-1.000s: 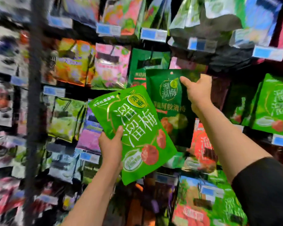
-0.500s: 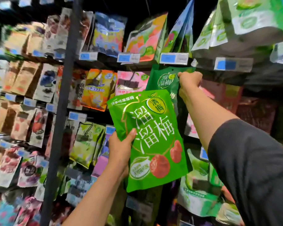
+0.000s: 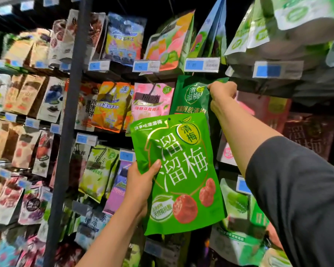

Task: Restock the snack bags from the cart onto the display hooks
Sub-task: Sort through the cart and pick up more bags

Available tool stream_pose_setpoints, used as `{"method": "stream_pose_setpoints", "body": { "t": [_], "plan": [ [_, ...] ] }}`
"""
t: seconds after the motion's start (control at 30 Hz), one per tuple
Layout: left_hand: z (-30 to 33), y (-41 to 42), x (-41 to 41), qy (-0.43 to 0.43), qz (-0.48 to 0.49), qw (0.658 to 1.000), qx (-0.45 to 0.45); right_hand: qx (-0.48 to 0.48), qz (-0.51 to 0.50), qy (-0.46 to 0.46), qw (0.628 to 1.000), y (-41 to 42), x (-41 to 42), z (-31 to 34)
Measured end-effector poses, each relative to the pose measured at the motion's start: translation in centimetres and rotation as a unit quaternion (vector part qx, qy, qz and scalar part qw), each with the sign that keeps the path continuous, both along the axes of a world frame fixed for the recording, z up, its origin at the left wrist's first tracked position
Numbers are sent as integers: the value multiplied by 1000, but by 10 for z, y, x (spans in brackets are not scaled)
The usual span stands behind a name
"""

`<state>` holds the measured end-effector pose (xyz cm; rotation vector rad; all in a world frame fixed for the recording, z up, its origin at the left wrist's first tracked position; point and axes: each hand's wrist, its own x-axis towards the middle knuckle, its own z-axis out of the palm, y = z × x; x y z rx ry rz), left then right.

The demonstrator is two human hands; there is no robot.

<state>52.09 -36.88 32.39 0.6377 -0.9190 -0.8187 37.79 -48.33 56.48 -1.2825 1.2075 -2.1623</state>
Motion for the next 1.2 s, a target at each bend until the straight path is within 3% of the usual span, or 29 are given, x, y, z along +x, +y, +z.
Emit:
{"method": "stream_pose_setpoints", "body": {
  "t": [0.53,1.07,1.2],
  "plan": [
    [-7,2,6,-4,-9,1000,-5,-29,6,-21,999,-6,2,4],
    [-14,-9,0,-21,-12,1000,2,-33,-59,40,997,-8,-3,-10],
    [-16,-11,0,-13,-15,1000,7,14,-125,106,986,-12,-4,-13]
  ]
}}
